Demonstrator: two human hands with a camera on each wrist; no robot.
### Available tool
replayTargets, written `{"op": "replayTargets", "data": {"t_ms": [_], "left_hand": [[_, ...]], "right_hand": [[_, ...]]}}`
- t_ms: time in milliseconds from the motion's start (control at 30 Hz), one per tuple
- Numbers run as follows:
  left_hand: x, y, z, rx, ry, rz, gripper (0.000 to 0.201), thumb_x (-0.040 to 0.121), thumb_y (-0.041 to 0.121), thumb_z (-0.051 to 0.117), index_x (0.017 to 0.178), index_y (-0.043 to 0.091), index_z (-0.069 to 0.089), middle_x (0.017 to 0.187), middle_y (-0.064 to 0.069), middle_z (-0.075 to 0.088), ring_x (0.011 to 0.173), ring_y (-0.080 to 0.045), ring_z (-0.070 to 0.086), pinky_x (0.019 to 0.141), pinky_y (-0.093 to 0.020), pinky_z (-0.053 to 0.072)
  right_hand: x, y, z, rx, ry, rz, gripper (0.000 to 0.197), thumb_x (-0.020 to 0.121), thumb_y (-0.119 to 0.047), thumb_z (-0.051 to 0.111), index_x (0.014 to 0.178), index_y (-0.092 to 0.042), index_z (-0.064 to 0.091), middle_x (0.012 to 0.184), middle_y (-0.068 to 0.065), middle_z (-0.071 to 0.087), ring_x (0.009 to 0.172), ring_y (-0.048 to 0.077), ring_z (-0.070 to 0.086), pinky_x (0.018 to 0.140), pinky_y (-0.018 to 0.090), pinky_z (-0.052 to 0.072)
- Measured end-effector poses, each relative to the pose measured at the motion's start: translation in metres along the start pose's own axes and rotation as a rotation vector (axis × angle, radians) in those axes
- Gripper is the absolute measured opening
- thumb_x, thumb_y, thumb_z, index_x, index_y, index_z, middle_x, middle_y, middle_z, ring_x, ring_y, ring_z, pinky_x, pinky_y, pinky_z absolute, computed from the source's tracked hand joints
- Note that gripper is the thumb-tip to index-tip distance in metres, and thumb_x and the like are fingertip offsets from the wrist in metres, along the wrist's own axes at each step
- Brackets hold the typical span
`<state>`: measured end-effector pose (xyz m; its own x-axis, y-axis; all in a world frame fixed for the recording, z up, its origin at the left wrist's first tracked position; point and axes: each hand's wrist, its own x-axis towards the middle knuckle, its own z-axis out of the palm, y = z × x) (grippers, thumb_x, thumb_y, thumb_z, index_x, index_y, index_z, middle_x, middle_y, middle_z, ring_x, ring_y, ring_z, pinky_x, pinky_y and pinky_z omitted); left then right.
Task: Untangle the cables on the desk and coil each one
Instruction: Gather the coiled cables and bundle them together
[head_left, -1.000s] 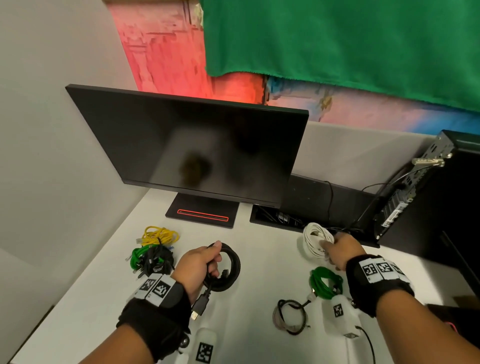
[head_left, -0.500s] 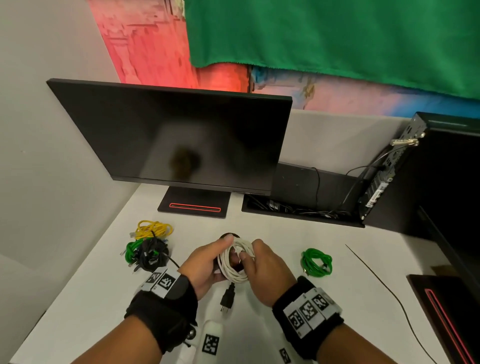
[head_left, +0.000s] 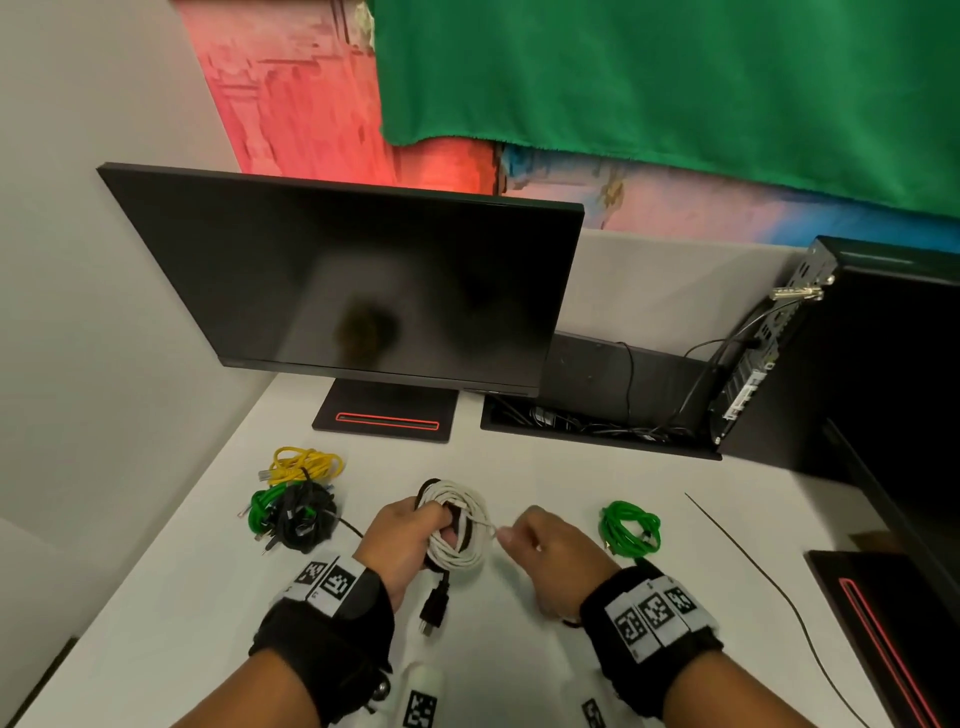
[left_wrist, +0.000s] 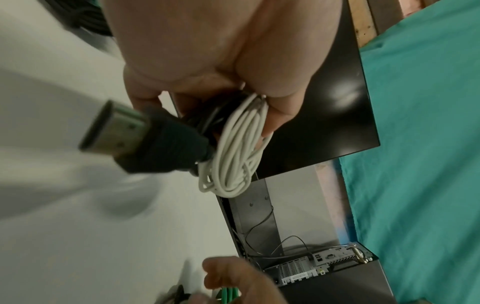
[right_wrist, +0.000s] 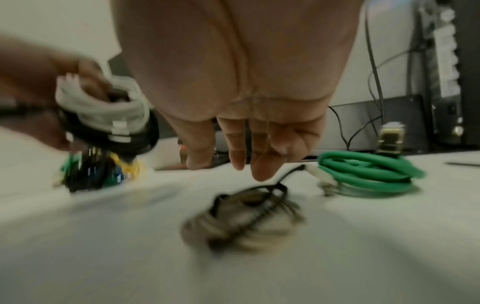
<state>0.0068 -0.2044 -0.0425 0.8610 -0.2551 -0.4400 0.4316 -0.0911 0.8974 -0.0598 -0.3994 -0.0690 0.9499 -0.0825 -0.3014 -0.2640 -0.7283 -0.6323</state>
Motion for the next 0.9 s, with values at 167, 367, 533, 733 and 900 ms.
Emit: {"op": "replayTargets", "data": {"t_ms": [167,367,533,733,900], "left_hand": [[0.004,-0.005,-0.012,0.049,0.021,-0.015,0.017,0.071,0.021,0.068,0.074,0.004,0.067,0.061,-0.009,0.064,0.057,-0.020,0.057,0.061,-0.032,0.046],[0.008,-0.020,-0.015,0.049,0.048,-0.041,0.022,0.083,0.029,0.072,0.075,0.009,0.067,0.059,-0.004,0.064,0.050,-0.016,0.058,0.052,-0.026,0.046],[0.007,-0.025,-0.021,0.103,0.058,-0.089,0.043,0.084,0.050,0.068,0.083,0.007,0.070,0.057,-0.001,0.064,0.049,-0.012,0.058,0.053,-0.024,0.047],[0.003,-0.028,-0.022,0.250,0.028,-0.098,0.054,0.079,0.065,0.062,0.076,0.013,0.070,0.061,0.001,0.068,0.054,-0.011,0.062,0.062,-0.027,0.048],[-0.002,-0.019,-0.004,0.302,-0.094,-0.122,0.072,0.077,0.081,0.046,0.089,0.018,0.077,0.089,-0.005,0.077,0.090,-0.023,0.072,0.083,-0.039,0.056]], "right_hand": [[0.001,0.046,0.011,-0.480,-0.078,0.080,0.027,0.094,-0.027,0.049,0.118,-0.015,0.051,0.122,0.005,0.049,0.105,0.026,0.060,0.086,0.035,0.051],[0.005,0.045,0.019,-0.531,-0.116,0.092,0.027,0.090,-0.037,0.056,0.108,-0.018,0.061,0.112,0.003,0.063,0.099,0.022,0.064,0.078,0.030,0.050],[-0.006,0.048,0.017,-0.287,-0.093,0.092,0.016,0.093,-0.039,0.060,0.091,-0.024,0.056,0.103,-0.002,0.059,0.089,0.016,0.056,0.079,0.029,0.045],[-0.020,0.008,-0.001,0.231,0.088,-0.104,0.011,0.093,-0.031,0.063,0.083,-0.031,0.060,0.076,-0.006,0.066,0.066,0.005,0.055,0.065,0.024,0.047],[-0.016,-0.037,0.002,0.202,0.217,-0.274,0.010,0.096,-0.035,0.056,0.088,-0.029,0.056,0.075,-0.010,0.061,0.067,0.004,0.054,0.063,0.021,0.043]]}}
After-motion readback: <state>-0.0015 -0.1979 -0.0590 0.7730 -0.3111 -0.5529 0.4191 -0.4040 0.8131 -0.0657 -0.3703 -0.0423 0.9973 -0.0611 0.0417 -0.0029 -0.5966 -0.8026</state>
